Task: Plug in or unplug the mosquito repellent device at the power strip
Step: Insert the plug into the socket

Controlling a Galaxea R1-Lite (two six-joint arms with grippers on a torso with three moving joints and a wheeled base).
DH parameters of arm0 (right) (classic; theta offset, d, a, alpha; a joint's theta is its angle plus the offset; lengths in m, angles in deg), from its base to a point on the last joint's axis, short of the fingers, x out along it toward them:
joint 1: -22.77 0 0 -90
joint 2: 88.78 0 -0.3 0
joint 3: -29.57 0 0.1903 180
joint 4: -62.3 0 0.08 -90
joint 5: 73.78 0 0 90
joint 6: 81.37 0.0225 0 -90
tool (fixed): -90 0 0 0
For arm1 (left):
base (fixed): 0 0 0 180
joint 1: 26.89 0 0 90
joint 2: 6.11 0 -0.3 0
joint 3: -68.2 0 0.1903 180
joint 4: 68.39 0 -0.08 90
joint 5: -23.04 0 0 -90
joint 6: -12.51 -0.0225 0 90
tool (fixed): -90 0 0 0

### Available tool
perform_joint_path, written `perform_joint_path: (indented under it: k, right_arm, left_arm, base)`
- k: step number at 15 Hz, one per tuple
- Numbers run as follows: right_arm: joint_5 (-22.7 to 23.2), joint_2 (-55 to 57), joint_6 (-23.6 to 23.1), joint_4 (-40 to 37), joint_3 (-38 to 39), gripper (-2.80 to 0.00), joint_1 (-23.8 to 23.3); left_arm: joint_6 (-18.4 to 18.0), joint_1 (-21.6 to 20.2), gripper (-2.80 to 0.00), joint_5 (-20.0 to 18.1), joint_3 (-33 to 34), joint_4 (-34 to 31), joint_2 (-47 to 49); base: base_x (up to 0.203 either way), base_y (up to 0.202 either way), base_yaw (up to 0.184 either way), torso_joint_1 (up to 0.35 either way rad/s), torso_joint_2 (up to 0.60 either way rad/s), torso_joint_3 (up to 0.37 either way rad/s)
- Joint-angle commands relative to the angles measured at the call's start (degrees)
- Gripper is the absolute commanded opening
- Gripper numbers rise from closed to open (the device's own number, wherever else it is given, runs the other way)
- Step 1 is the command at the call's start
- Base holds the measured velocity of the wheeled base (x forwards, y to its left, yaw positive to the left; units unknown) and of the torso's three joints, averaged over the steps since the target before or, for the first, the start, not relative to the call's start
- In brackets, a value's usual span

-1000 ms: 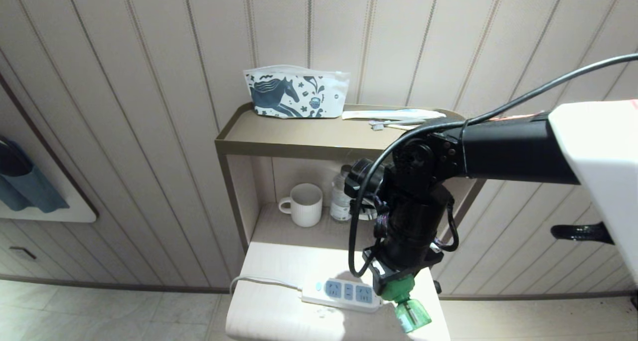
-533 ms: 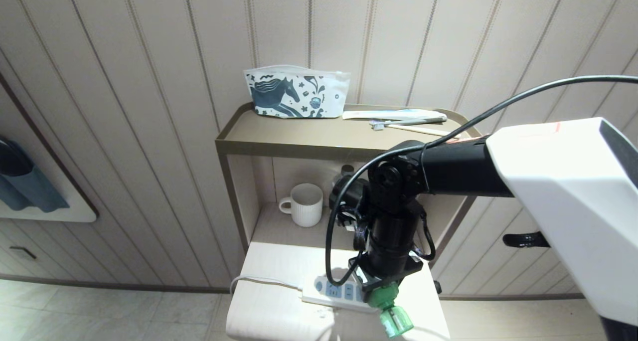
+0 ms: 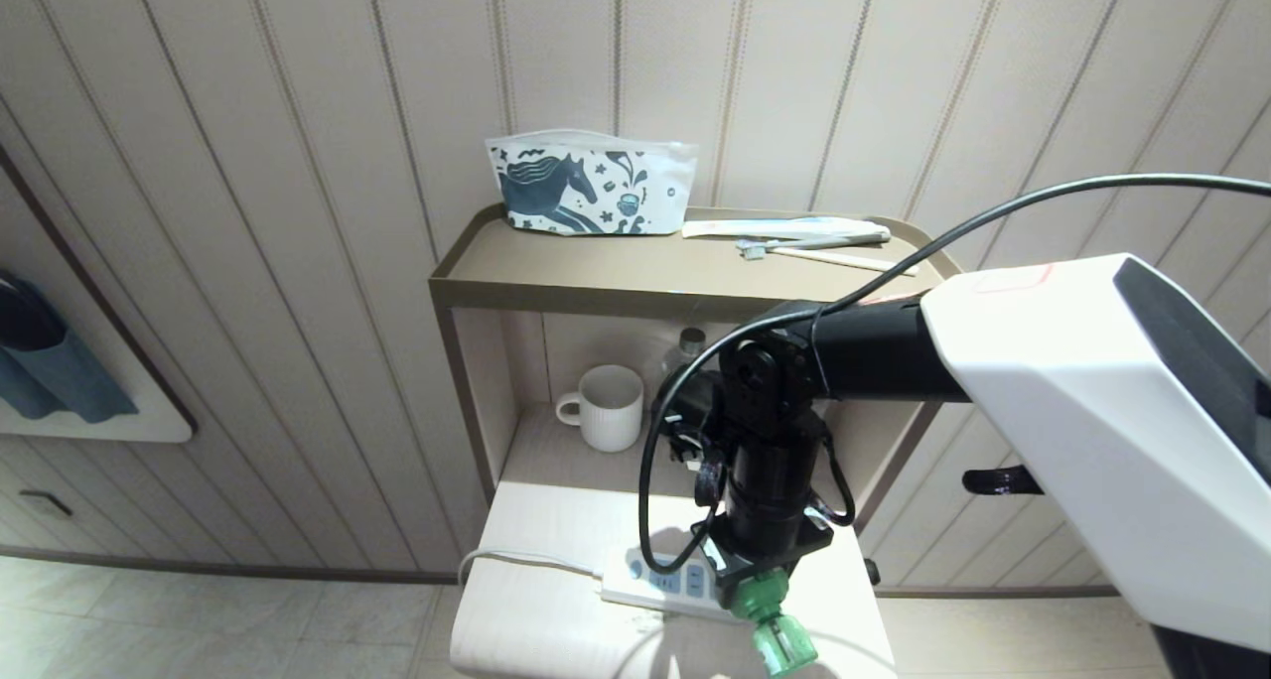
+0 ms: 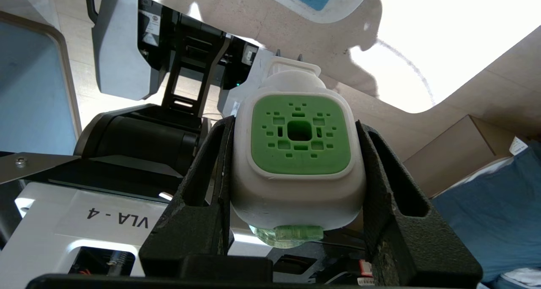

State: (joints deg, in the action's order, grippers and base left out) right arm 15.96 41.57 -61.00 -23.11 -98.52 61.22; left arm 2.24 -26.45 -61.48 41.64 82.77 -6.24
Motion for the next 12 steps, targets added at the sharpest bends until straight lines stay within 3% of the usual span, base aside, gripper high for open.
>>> perform_joint_path:
  k: [1,3,7,9,12]
  right_arm:
    - [0.0,0.34,0.11,-0.36,0.04,-2.8,0.05]
    - [-0.08,0.77,0.11,-0.28,-0.05,-2.8,-0.04]
    - [-0.17,1.68,0.11,-0.25,-0.42,-2.8,-0.13]
    - [-0.26,1.8,0.05,0.25,-0.49,-2.8,-0.13]
    - [-1.04,2.84,0.02,0.99,-0.49,-2.8,-0.17]
  left_arm:
    - [-2.65,0.0,-2.8,-2.05,0.29,0.02,0.13]
    - [2.19,0.0,-2.8,-6.47,2.16,0.09,0.13]
    - [2.74,0.0,-2.8,-6.59,2.32,0.48,0.13]
    - [7.68,0.0,-2.8,-5.81,2.53,1.73,0.13]
    - [7.9,0.0,-2.8,-5.74,2.58,1.96,0.13]
  base:
    - [0.0,0.0,0.0,0.0,0.0,0.0]
    - [0.0,0.0,0.0,0.0,0.0,0.0]
    - [0.0,0.0,0.0,0.0,0.0,0.0]
    - [0.0,0.0,0.0,0.0,0.0,0.0]
    - [0.0,0.0,0.0,0.0,0.0,0.0]
